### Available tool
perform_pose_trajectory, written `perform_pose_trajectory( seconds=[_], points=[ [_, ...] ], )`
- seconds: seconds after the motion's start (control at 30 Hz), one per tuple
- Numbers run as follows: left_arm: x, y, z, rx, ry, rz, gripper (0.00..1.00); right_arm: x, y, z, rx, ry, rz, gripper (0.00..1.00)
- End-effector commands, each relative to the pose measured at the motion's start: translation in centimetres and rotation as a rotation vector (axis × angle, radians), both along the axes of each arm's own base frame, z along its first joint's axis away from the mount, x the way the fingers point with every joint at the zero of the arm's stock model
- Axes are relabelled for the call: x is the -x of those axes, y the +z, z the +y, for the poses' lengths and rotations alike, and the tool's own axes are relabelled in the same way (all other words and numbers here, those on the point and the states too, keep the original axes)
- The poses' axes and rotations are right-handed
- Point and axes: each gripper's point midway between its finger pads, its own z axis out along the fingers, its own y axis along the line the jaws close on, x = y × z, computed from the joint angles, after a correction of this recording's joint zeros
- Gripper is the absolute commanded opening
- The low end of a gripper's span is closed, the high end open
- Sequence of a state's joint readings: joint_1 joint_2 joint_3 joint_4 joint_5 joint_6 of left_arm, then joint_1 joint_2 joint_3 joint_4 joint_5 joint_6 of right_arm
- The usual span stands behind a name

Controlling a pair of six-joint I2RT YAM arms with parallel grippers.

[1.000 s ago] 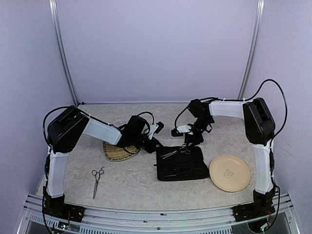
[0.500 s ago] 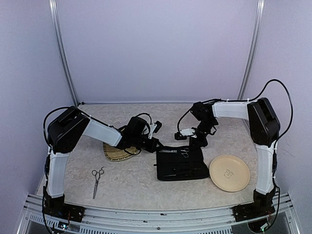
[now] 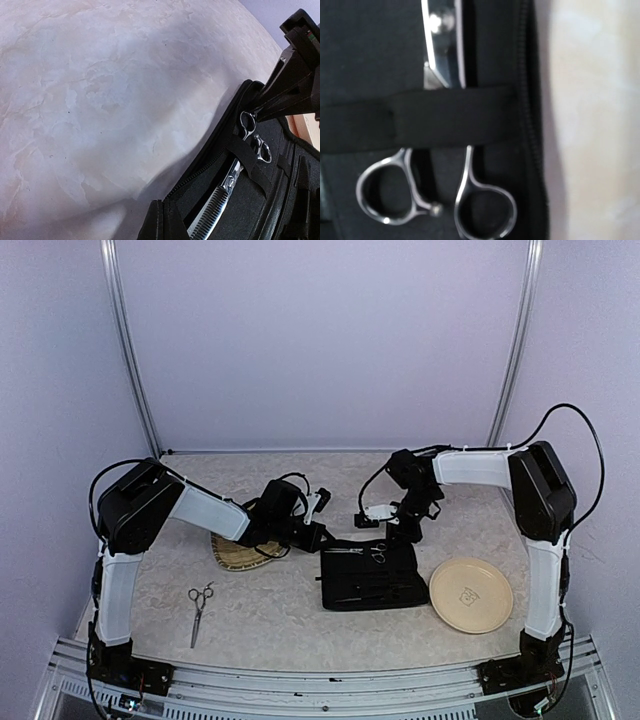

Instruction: Sort the hair-cutting tools

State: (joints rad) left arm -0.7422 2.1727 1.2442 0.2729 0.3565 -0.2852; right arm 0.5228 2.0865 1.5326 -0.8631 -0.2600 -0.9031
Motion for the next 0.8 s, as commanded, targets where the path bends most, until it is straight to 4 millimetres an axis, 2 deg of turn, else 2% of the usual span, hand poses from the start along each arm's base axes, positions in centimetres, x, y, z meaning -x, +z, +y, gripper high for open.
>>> perform_pose_trajectory(
  seconds=[0.0, 0.13, 0.27, 0.43, 0.77],
  points=[
    [0.9, -1.1, 0.2, -0.022, -0.001, 0.019, 0.0, -2.1, -1.0, 0.1, 0.032, -0.054, -0.076, 0.11],
    [1.0, -0.8, 0.0, -0.014, -0.005, 0.013, 0.0, -2.6, -0.8, 0.0, 0.039, -0.068, -0.108, 0.12],
    [1.0, -0.6, -0.2, -0.006, -0.014, 0.016, 0.0, -2.3, -0.6, -0.1, 0.037, -0.07, -0.102, 0.15],
    [1.1, -0.7, -0.3, -0.005, -0.012, 0.018, 0.0, -1.8, -0.1, 0.4, 0.0, -0.071, -0.082, 0.14],
    [1.2, -0.2, -0.3, -0.01, -0.01, 0.01, 0.0, -2.0, 0.3, 0.7, -0.014, -0.093, -0.072, 0.15]
  ],
)
